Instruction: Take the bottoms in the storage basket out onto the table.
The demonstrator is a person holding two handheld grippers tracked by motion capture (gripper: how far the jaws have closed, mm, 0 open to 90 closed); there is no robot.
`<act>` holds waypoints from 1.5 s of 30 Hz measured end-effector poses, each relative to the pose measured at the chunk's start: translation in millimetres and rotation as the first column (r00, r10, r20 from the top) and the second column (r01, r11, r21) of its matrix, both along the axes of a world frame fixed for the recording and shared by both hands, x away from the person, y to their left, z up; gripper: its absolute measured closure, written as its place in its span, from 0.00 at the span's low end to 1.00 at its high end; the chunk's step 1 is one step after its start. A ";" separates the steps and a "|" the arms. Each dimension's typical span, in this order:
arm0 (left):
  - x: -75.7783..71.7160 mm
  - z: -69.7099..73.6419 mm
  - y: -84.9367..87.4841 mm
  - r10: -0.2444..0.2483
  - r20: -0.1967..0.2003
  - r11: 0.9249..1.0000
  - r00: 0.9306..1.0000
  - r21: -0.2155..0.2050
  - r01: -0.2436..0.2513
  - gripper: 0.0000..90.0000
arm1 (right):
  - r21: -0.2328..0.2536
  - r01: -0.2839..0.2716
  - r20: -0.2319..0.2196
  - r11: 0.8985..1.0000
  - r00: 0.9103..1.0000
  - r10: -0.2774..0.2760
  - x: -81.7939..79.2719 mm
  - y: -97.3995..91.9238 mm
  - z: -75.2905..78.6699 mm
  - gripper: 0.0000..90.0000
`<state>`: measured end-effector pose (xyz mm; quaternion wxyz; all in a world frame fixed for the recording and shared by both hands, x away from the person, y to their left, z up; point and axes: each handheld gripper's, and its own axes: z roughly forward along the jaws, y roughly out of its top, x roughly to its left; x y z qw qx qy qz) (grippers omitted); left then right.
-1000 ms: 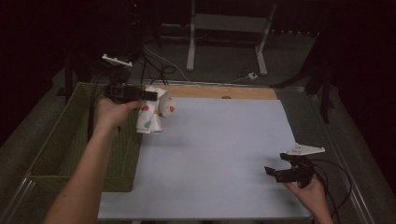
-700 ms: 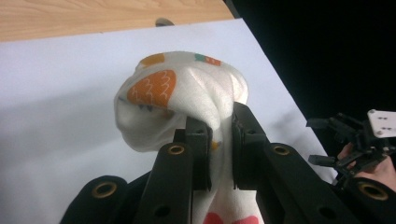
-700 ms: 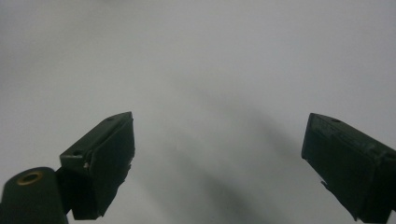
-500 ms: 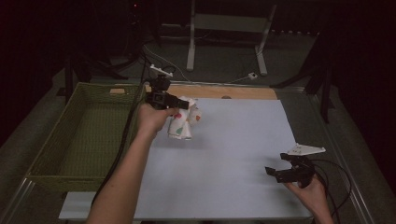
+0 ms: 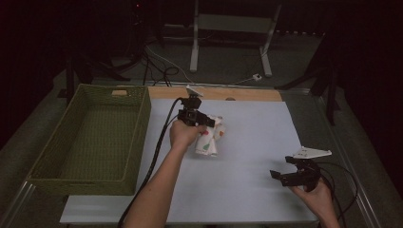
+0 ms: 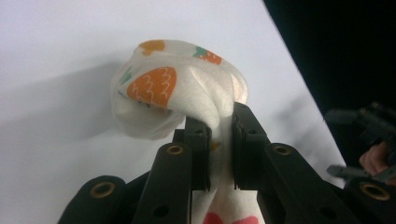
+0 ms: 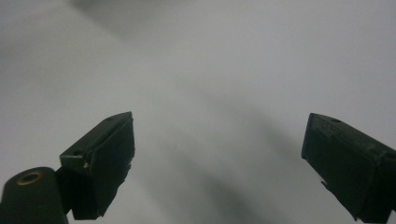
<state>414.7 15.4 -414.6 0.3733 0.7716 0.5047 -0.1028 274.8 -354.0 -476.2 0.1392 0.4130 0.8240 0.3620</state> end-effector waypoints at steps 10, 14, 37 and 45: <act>-34.0 -49.0 -15.6 -0.042 -0.073 0.999 0.996 -0.014 0.042 0.88 | -0.008 -0.008 -0.005 1.000 1.000 0.008 -0.3 3.6 -1.5 0.11; -45.2 -59.0 -19.3 -0.052 -0.080 0.999 0.995 -0.014 0.051 0.88 | -0.012 -0.010 -0.004 1.000 1.000 0.010 -0.7 4.5 -1.2 0.11; -74.1 -90.2 -27.6 -0.079 -0.046 0.995 0.996 0.062 0.082 0.85 | -0.017 -0.023 -0.016 1.000 1.000 0.023 -0.1 10.2 -4.6 0.11; -75.9 -90.7 -30.0 -0.094 -0.016 0.991 0.995 0.089 0.095 0.80 | -0.015 -0.022 -0.030 1.000 0.999 0.021 0.7 13.8 -6.0 0.11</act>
